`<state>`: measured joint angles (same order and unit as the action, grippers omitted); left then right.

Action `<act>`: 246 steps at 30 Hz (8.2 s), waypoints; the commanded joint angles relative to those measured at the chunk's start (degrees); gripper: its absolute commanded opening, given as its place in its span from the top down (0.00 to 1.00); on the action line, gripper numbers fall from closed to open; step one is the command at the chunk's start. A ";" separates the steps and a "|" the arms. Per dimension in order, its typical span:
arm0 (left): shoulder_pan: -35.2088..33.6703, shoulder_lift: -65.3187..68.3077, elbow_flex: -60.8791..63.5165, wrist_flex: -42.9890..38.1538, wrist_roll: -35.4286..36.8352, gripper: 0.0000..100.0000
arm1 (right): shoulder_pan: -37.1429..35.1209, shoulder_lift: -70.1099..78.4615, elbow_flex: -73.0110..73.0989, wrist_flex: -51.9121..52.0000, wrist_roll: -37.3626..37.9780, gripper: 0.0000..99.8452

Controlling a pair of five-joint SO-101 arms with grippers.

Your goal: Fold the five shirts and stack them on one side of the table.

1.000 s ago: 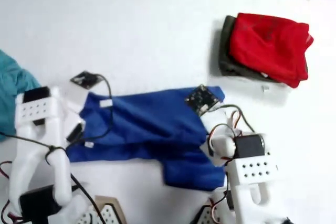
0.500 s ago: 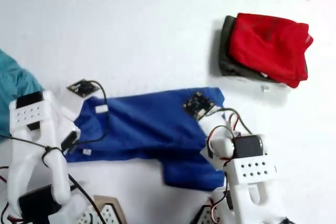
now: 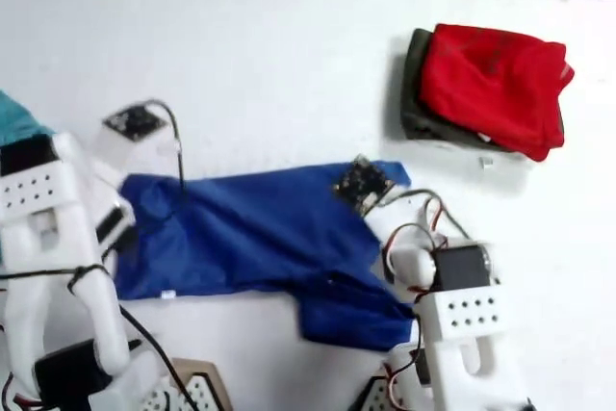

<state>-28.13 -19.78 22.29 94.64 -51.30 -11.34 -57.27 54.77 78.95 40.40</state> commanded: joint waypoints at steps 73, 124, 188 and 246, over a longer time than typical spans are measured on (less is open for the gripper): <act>2.81 26.11 -16.31 -11.08 16.18 0.97 | -0.92 110.64 -133.98 22.37 -18.64 0.98; 2.64 -3.78 40.40 -45.89 16.70 0.97 | -24.13 51.03 -22.15 -6.55 -15.03 0.90; 2.64 -3.69 40.40 -45.89 16.70 0.97 | -21.76 43.65 -11.87 -8.04 -10.29 0.70; 2.64 -3.69 40.66 -45.98 16.70 0.97 | -7.69 65.63 -52.75 0.40 3.69 0.98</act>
<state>-25.85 -22.59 62.81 49.01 -35.03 -20.22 6.20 7.91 80.88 44.00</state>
